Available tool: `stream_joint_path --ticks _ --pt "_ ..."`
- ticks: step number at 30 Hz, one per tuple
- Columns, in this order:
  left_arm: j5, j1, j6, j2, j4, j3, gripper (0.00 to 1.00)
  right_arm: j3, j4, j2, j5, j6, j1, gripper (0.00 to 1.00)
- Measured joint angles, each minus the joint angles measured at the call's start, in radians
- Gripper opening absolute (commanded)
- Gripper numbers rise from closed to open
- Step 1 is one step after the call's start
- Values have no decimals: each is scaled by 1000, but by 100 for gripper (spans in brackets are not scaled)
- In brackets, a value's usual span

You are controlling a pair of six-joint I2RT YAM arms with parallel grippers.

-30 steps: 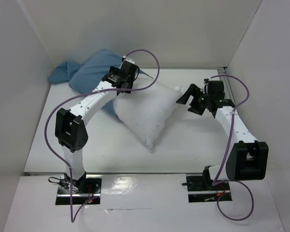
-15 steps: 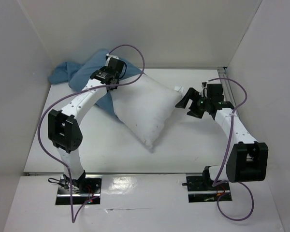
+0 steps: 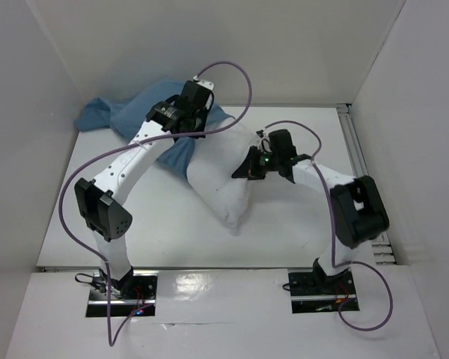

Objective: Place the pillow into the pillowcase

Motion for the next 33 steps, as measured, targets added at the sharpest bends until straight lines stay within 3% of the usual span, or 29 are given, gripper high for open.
stream_joint_path --ticks 5,8,10,15,19,25,33 --pt "222 -27 -21 15 -86 253 0 190 -27 89 12 36 2 0" --pt "375 -28 -81 14 -43 397 0 270 -27 1 35 54 -20 0" --pt "488 -33 -136 -28 37 404 0 282 -25 -78 73 58 -31 0" --pt "716 -77 -245 -146 217 315 0 209 18 -309 193 79 -11 0" --pt "804 -115 -272 -241 313 99 0 9 66 -466 232 120 24 0" --pt "824 -150 -290 -228 353 -184 0 -136 -28 -497 274 130 32 0" --pt "726 -151 -281 -103 224 -253 0 -98 -192 -563 340 54 34 0"
